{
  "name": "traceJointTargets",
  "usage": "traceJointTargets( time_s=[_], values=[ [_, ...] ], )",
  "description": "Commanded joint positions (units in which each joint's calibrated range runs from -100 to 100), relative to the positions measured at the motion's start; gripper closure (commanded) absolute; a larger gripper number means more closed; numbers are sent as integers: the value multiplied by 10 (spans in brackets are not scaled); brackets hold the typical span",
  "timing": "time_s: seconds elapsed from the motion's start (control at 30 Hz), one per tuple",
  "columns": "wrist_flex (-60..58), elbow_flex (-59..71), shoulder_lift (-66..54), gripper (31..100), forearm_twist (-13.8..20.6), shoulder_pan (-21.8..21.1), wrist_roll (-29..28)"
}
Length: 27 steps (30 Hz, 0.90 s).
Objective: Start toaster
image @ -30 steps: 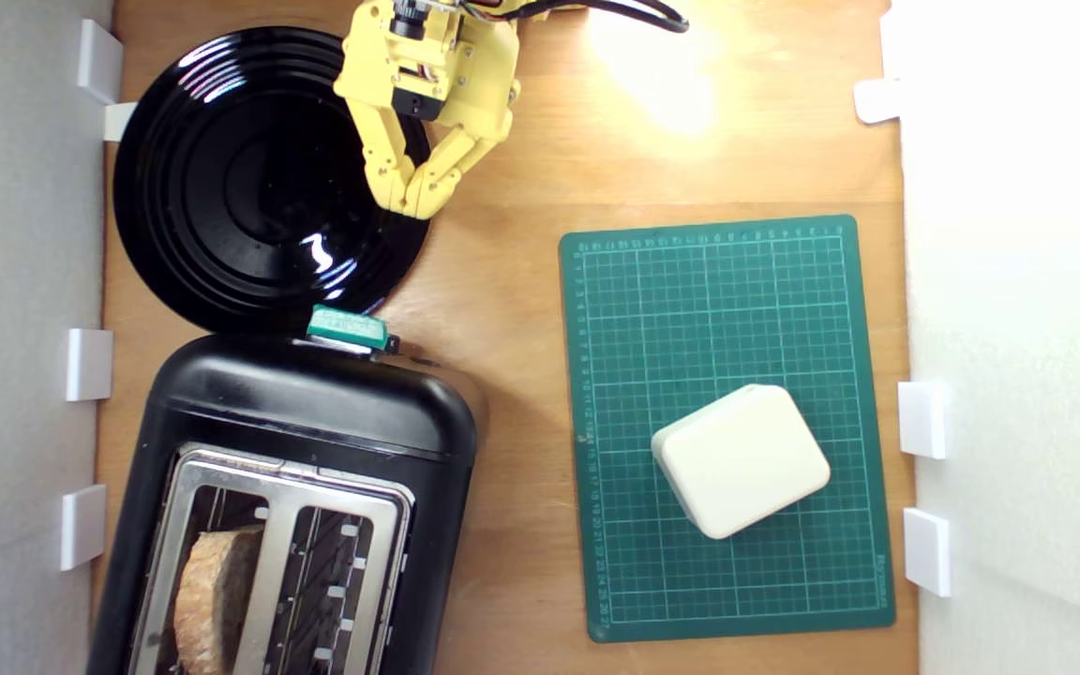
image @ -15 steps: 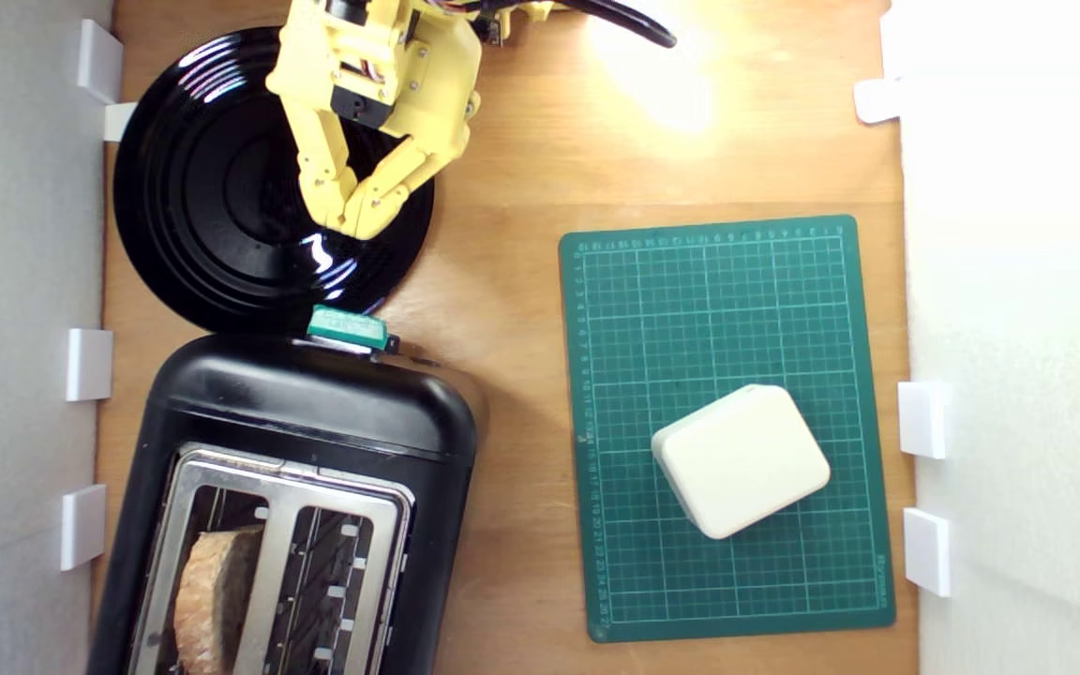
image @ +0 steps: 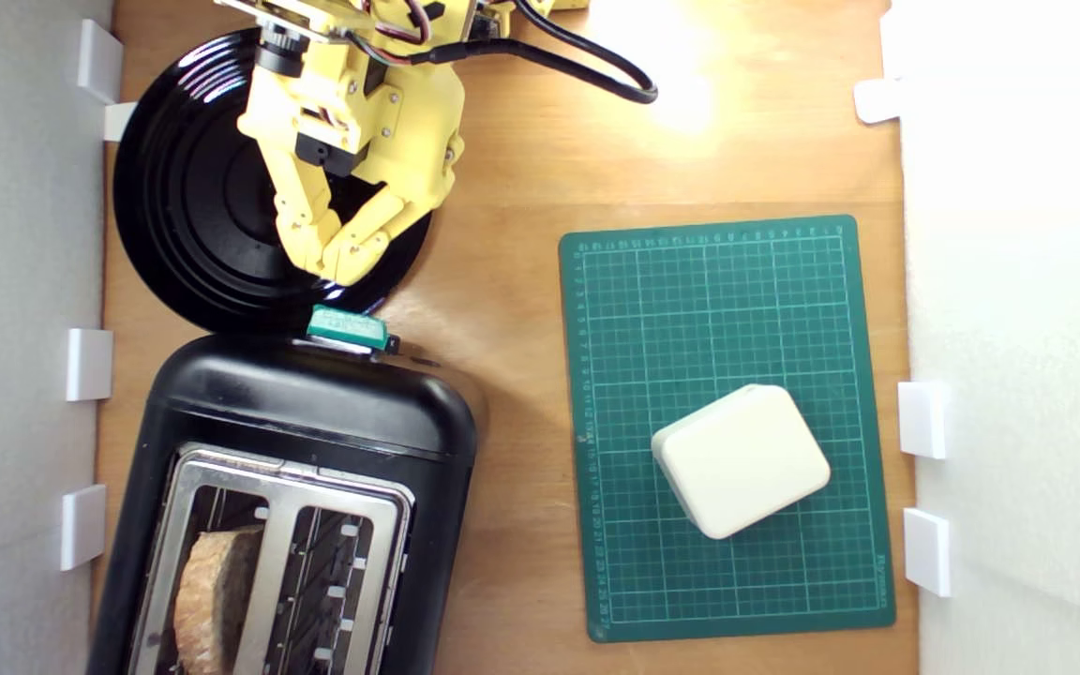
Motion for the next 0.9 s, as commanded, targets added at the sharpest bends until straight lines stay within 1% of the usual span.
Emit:
traceJointTargets(
  time_s=[0.0, 0.37, 0.47, 0.87],
  values=[
    [-49, -39, 9, 989, -3, 5, -2],
    [-57, -47, 48, 989, -4, -5, -3],
    [-57, -47, 51, 989, -4, -17, -6],
    [-65, -47, 52, 989, -4, -27, -4]
  ],
)
